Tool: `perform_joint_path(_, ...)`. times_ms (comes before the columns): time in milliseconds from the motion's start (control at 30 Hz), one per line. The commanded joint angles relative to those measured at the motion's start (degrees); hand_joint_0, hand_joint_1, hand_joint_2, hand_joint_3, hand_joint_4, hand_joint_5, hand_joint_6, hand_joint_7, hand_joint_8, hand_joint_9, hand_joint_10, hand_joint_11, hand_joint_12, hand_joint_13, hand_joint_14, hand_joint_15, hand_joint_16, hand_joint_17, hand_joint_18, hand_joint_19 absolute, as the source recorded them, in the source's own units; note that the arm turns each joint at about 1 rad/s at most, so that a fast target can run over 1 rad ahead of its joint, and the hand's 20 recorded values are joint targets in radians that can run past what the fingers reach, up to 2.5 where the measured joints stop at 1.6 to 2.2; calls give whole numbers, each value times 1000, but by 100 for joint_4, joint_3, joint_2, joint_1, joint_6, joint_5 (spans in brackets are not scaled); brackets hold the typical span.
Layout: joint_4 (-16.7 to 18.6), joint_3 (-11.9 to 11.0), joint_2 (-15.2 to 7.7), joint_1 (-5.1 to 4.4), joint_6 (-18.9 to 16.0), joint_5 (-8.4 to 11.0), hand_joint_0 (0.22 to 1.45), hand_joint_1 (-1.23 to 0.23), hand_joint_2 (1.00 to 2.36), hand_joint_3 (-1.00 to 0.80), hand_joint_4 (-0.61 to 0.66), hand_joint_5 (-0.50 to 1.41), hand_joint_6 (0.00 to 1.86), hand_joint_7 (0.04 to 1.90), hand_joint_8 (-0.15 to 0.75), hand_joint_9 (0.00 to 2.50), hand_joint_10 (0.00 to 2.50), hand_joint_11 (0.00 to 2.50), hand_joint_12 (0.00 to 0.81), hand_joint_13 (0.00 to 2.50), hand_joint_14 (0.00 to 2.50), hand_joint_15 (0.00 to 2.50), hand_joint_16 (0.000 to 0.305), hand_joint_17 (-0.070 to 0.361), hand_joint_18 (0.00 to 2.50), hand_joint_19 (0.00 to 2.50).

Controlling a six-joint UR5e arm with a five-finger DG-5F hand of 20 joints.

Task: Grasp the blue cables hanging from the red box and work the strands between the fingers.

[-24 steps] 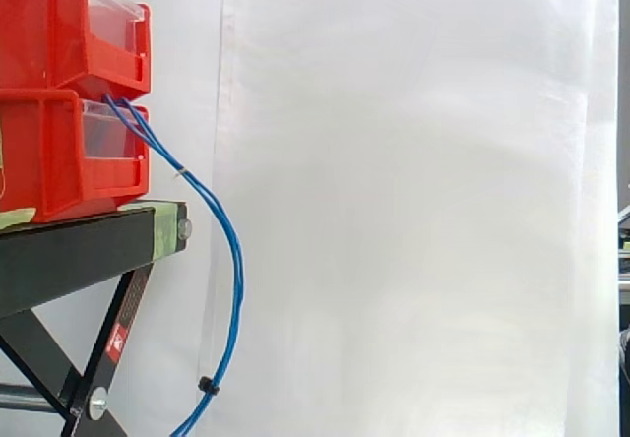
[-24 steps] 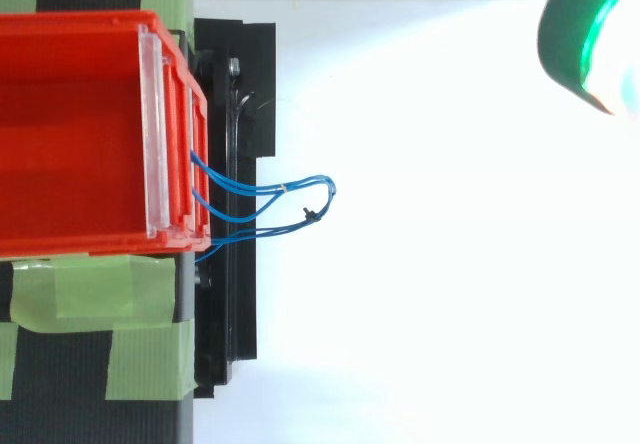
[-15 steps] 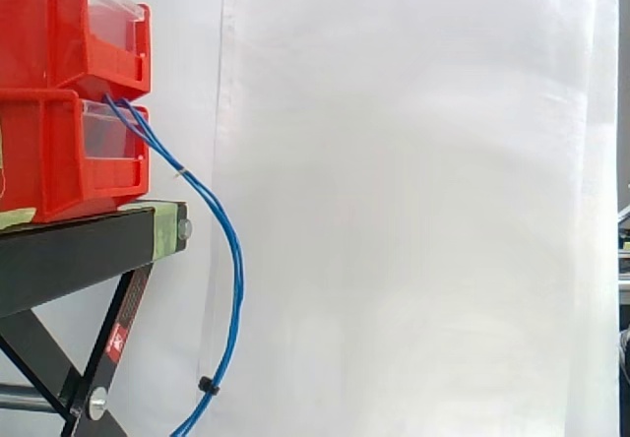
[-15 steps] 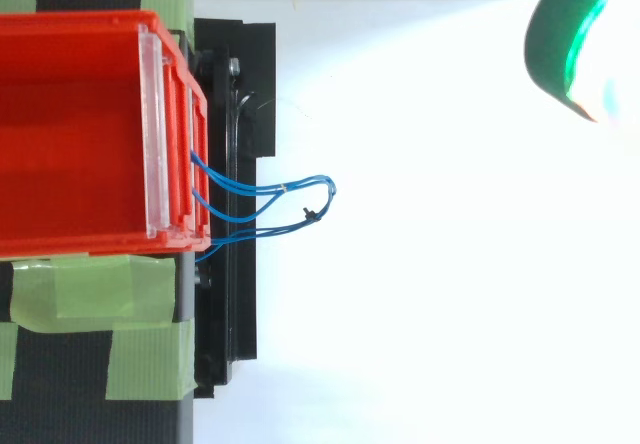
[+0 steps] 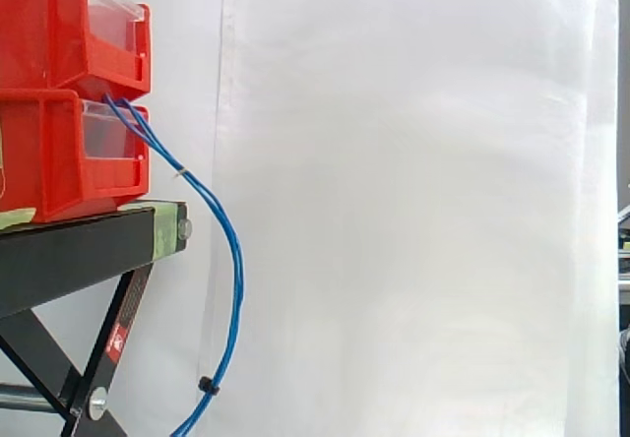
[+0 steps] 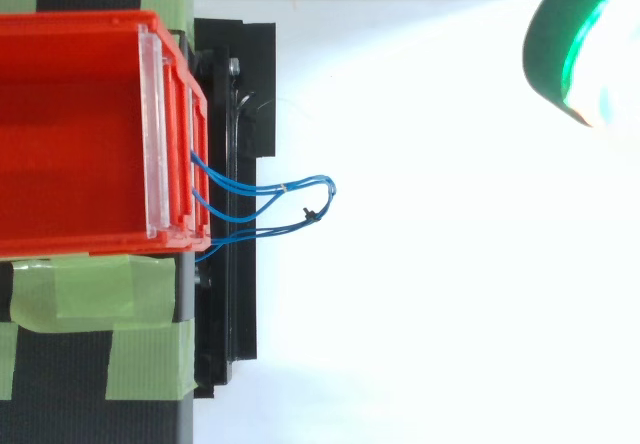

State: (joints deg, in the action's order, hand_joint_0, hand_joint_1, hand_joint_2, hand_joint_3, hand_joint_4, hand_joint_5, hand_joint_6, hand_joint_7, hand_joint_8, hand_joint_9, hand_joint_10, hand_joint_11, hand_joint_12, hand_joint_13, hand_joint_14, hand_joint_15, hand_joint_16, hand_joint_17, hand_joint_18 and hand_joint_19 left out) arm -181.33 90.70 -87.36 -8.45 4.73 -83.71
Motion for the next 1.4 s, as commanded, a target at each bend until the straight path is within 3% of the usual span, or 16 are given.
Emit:
perform_joint_path(0, -69, 0, 0, 1, 10, -5, 630, -507, 1000, -1000, 161, -309, 5, 671, 311, 322, 0, 0, 351, 134, 2, 85, 65, 146, 0, 20)
perform_joint_path(200, -350, 53, 0, 1, 239, 65, 631, -507, 1000, -1000, 162, -308, 5, 671, 313, 326, 0, 0, 352, 139, 2, 87, 65, 146, 0, 38)
perform_joint_path(333, -333, 290, 0, 1, 265, 144, 634, -508, 1000, -1000, 162, -305, 5, 671, 313, 332, 0, 8, 351, 140, 2, 93, 65, 145, 0, 37)
perform_joint_path(533, -333, 325, 0, -8, 283, 223, 635, -509, 1000, -1000, 167, -300, 5, 671, 314, 335, 0, 16, 351, 146, 2, 88, 65, 146, 1, 38)
perform_joint_path(633, -342, 325, 0, 1, 283, 329, 635, -509, 1000, -1000, 166, -301, 5, 671, 314, 338, 0, 18, 351, 146, 2, 91, 65, 146, 1, 42)
perform_joint_path(733, -438, 352, 0, 1, 353, 592, 636, -510, 1000, -1000, 165, -301, 5, 673, 314, 338, 0, 18, 350, 147, 2, 94, 65, 145, 4, 48)
perform_joint_path(833, -482, 387, 0, 1, 415, 689, 636, -509, 1000, -1000, 165, -301, 5, 671, 315, 342, 0, 18, 350, 152, 2, 92, 65, 145, 12, 47)
perform_joint_path(1033, -289, 870, 0, 1, 503, 777, 637, -510, 1000, -1000, 168, -298, 6, 675, 317, 347, 0, 19, 351, 157, 3, 97, 65, 145, 22, 53)
perform_joint_path(1200, -87, 1134, 0, 1, 503, 856, 636, -510, 1000, -1000, 166, -298, 5, 673, 317, 345, 0, 20, 351, 158, 2, 102, 65, 145, 24, 58)
perform_joint_path(1367, 54, 1424, 0, -8, 547, 1120, 622, -507, 1000, -1000, 132, -375, 6, 694, 229, 0, 0, 0, 336, 15, 3, 117, 67, 150, 0, 61)
